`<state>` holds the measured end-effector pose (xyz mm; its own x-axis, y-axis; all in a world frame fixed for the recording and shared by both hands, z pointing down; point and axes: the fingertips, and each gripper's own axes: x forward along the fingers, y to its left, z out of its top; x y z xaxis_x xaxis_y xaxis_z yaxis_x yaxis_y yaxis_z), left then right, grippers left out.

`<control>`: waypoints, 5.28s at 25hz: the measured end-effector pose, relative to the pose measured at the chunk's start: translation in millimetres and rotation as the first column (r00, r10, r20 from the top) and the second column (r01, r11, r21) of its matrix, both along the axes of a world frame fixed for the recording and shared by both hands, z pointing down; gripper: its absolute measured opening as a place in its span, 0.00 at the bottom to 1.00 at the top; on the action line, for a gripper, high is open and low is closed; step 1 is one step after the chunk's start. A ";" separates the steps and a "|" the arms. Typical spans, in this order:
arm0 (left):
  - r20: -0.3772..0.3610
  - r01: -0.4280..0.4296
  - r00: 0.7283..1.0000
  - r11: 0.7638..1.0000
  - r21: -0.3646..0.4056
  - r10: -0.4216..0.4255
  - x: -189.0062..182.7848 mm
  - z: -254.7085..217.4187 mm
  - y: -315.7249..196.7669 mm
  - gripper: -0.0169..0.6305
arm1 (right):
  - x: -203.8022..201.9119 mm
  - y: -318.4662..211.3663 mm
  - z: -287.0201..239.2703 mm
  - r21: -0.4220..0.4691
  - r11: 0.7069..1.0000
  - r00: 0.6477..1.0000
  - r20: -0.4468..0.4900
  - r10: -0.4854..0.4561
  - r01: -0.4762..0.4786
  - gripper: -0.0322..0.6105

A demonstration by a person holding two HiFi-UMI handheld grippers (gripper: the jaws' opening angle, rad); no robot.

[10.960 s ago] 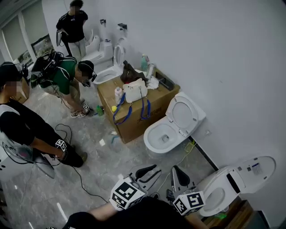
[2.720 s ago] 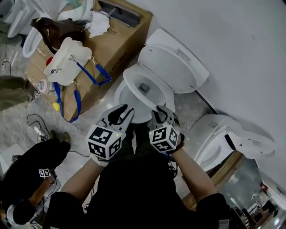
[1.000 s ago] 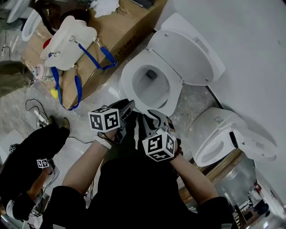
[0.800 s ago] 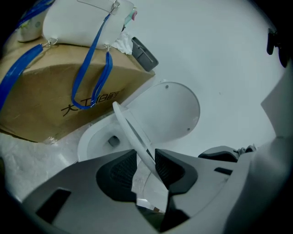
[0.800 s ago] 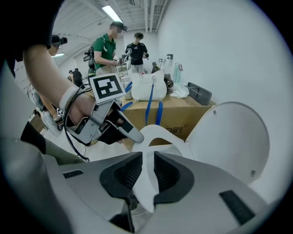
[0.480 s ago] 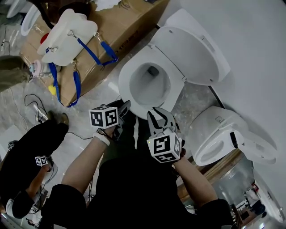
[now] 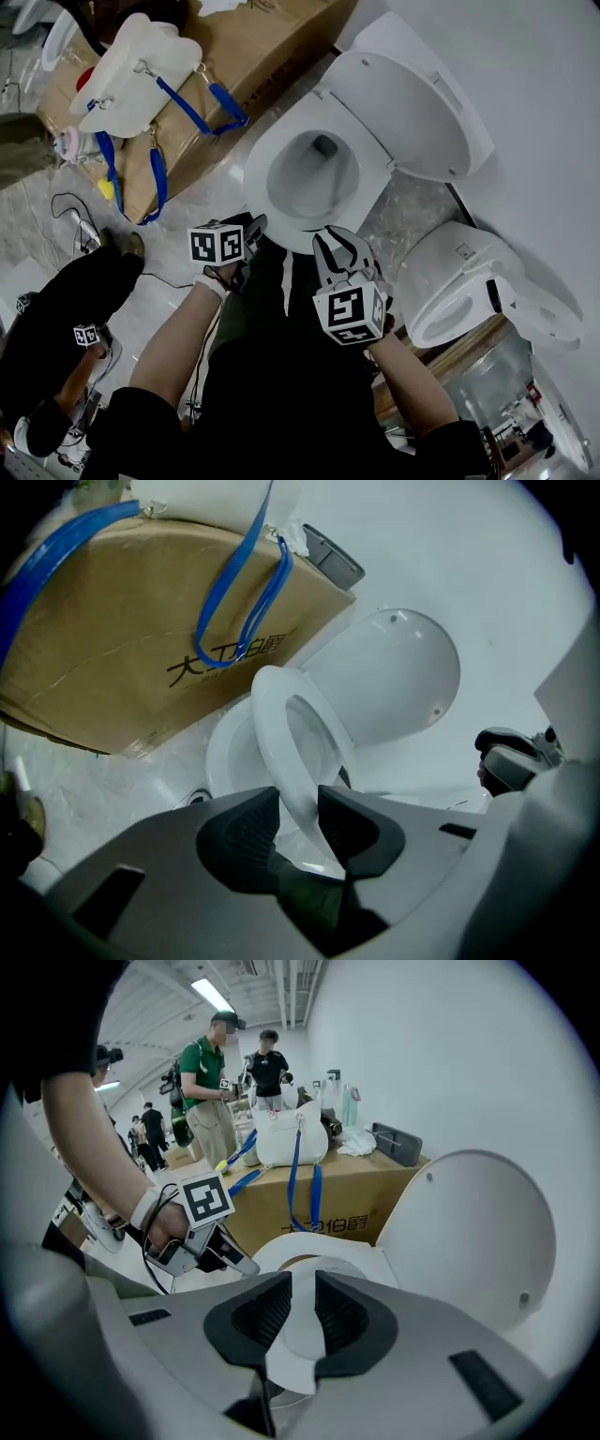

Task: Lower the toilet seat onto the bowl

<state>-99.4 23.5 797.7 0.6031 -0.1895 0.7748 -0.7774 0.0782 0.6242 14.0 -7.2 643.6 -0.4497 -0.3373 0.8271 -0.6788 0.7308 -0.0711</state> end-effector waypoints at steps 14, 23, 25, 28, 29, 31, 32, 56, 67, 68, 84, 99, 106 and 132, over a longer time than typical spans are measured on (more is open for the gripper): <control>0.079 0.037 0.996 0.996 -0.083 -0.031 -20.6 64.6 15.2 0.23 | -1.2 -19.5 16.6 -0.004 1.000 1.000 0.015 0.005 -0.005 0.19; 0.113 0.012 0.994 0.992 -0.127 0.002 -29.0 99.4 20.7 0.23 | -1.9 -19.9 35.5 -0.027 1.000 1.000 0.012 -0.010 0.010 0.19; 0.122 0.005 0.993 0.990 -0.141 0.013 -30.2 104.7 22.2 0.23 | -4.1 -20.6 37.8 -0.027 0.999 1.000 0.016 -0.018 0.018 0.19; 0.129 -0.015 0.991 0.988 -0.155 0.035 -31.6 111.3 23.7 0.23 | -6.0 -22.6 41.3 -0.032 0.999 1.000 0.012 -0.021 0.021 0.19; 0.129 -0.019 0.991 0.987 -0.157 0.039 -32.0 113.3 24.0 0.23 | -7.0 -23.3 42.4 -0.032 0.999 1.000 0.013 -0.021 0.021 0.19; 0.136 -0.022 0.990 0.987 -0.158 0.044 -33.2 116.7 24.5 0.23 | -8.4 -24.3 44.1 -0.029 0.999 1.000 0.017 -0.020 0.020 0.19; 0.147 -0.023 0.988 0.987 -0.158 0.046 -34.7 117.8 24.9 0.22 | -8.3 -24.6 44.5 -0.028 0.999 1.000 0.016 -0.018 0.019 0.19; 0.200 -0.112 0.979 0.943 0.313 0.050 -11.4 -67.7 -59.8 0.14 | -12.2 -41.1 -11.9 0.047 0.999 0.999 0.048 0.009 -0.011 0.18; 0.129 -0.152 0.988 0.744 0.651 0.090 44.9 -291.6 -104.5 0.12 | -7.0 -70.8 -134.9 0.216 0.972 0.978 0.203 0.052 -0.096 0.13; 0.138 -0.169 0.985 0.718 0.675 0.102 48.9 -310.8 -103.9 0.12 | -8.1 -72.4 -151.9 0.240 0.966 0.972 0.230 0.044 -0.101 0.12; 0.060 -0.123 0.982 0.367 0.922 0.178 100.8 -521.9 -81.9 0.10 | 0.1 -51.5 -368.1 0.477 0.825 0.840 0.542 -0.006 -0.302 0.10; 0.279 -0.297 0.947 0.104 0.949 0.157 98.4 -570.1 -69.5 0.05 | 6.7 -47.1 -409.9 0.569 0.754 0.844 0.535 -0.035 -0.329 0.10; 0.275 -0.292 0.951 0.122 0.949 0.140 95.2 -563.4 -71.5 0.06 | 6.3 -44.8 -408.0 0.563 0.757 0.835 0.548 -0.040 -0.333 0.10; 0.208 -0.228 0.970 0.167 0.959 0.129 110.0 -556.7 -71.5 0.06 | 20.2 -39.2 -400.2 0.550 0.758 0.826 0.563 -0.025 -0.352 0.10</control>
